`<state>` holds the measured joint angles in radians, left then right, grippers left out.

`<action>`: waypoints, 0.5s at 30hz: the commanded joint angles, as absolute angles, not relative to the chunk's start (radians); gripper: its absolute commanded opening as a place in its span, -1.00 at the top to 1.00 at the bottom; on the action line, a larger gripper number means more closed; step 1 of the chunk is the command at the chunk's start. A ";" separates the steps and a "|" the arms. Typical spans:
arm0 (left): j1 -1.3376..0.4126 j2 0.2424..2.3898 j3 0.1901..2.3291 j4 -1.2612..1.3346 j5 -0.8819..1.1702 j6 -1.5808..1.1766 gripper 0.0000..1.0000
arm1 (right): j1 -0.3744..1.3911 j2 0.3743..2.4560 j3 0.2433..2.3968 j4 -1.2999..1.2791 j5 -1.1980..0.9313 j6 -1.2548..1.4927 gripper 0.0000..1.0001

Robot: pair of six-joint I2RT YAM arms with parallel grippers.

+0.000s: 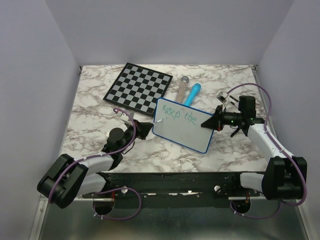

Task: Write a sentence on the whiteboard

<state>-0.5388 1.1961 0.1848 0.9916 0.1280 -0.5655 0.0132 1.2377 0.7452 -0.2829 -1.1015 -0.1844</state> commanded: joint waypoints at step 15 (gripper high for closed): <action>-0.538 1.170 0.150 0.917 0.149 -0.535 1.00 | 0.018 1.223 0.775 -0.281 -1.141 -0.198 0.99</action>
